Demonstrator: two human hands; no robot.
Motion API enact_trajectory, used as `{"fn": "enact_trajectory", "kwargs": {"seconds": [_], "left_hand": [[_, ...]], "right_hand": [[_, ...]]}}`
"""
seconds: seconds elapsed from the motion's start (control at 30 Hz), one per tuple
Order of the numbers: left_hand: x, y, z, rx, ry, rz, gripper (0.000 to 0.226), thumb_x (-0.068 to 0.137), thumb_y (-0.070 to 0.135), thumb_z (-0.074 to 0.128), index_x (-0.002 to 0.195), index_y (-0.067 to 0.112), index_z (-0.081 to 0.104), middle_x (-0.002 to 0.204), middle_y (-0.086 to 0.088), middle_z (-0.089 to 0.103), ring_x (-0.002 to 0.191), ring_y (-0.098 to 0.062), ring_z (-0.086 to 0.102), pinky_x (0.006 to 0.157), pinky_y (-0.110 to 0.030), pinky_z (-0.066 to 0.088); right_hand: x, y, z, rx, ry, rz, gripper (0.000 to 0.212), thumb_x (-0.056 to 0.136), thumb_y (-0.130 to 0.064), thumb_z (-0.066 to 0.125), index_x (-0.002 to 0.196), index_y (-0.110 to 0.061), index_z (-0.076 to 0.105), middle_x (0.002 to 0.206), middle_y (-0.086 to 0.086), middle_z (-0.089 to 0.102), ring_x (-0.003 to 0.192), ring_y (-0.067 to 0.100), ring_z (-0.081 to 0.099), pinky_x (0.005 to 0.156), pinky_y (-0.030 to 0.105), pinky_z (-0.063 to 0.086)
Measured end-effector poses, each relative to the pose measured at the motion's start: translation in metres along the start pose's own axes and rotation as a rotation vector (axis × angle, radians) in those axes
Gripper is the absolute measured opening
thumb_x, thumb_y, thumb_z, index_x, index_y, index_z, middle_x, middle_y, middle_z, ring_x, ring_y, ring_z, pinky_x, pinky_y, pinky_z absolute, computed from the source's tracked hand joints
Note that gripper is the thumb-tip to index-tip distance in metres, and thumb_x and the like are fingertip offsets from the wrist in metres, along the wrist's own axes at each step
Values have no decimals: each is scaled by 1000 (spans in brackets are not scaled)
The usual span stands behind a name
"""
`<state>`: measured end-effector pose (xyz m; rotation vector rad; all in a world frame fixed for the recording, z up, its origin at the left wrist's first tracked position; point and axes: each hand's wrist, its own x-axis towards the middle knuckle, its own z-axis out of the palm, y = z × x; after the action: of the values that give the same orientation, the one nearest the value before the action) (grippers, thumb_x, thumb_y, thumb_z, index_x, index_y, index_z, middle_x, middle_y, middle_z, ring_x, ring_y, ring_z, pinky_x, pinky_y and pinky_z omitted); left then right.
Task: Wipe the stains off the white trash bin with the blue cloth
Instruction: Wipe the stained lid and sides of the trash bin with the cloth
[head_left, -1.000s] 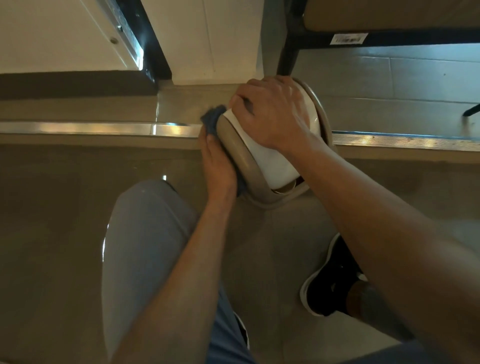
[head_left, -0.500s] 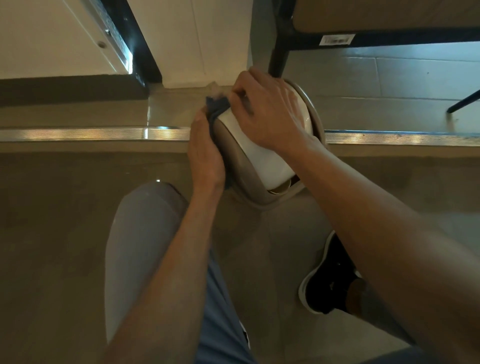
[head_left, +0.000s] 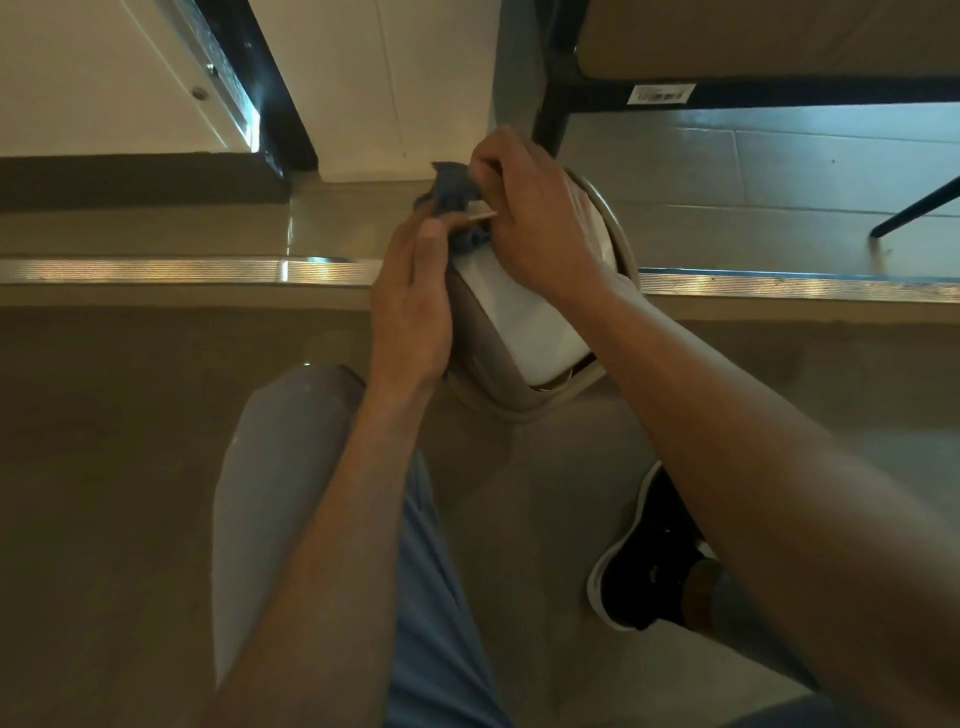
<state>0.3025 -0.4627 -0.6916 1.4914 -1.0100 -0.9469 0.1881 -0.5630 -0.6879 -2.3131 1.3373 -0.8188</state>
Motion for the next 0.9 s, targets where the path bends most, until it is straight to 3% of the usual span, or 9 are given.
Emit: {"fn": "enact_trajectory", "kwargs": {"seconds": [0.1,0.17,0.23,0.33,0.43,0.57,0.63,0.8,0.9], "left_hand": [[15,0,0,35,-6,-10,29,111,31,36,117,30,64,127,1,63,120,-8,57,105,-21,42],[25,-1,1,81,-29,-7,34,111,33,37,122,22,67,125,-2,65,118,-12,58,104,-24,43],[25,-7,3,152,-39,62,34,109,34,41,125,20,67,125,1,63,118,-11,57,102,-18,41],[19,-14,6,238,-5,179,30,108,28,46,129,21,66,130,1,56,118,-3,51,100,-5,32],[19,-13,7,228,23,177,28,108,25,47,129,21,65,130,-1,56,114,1,52,100,-3,31],[25,-9,4,207,-53,103,25,107,22,49,125,28,64,135,-2,54,127,-9,50,105,-6,33],[28,-4,3,225,-90,74,25,107,22,49,125,30,63,138,0,54,131,-10,49,108,-10,34],[42,12,-4,318,-267,27,38,107,23,47,144,33,47,139,15,51,129,0,46,100,-3,33],[69,24,8,535,-392,20,43,107,27,43,149,33,43,147,10,50,136,-8,44,109,-19,33]], "right_hand": [[2,-8,-8,161,17,43,16,102,-14,42,101,-5,55,91,4,59,82,17,59,74,33,52],[4,-7,-14,290,42,81,14,103,-11,42,102,-6,55,89,-1,58,81,6,59,71,16,48],[7,-2,-22,394,71,126,11,103,-10,43,102,-11,54,91,-5,57,81,-5,57,75,10,44],[10,4,-34,652,81,217,15,106,-12,40,106,-8,55,96,6,56,90,7,57,85,22,48],[5,16,-46,807,182,311,16,106,-14,44,107,-8,59,96,11,59,93,20,58,88,32,53],[-9,45,-48,614,324,340,23,103,-22,51,112,-9,67,101,-6,68,97,6,64,91,29,52],[-17,51,-45,530,238,410,24,103,-26,51,115,-17,69,106,-13,68,98,-4,62,90,20,50],[-27,56,-31,423,102,396,27,102,-40,50,120,-32,68,119,-9,63,103,1,57,92,22,46],[-25,58,-29,389,86,367,26,102,-40,50,120,-32,67,120,-9,61,105,-1,56,94,23,46]]}}
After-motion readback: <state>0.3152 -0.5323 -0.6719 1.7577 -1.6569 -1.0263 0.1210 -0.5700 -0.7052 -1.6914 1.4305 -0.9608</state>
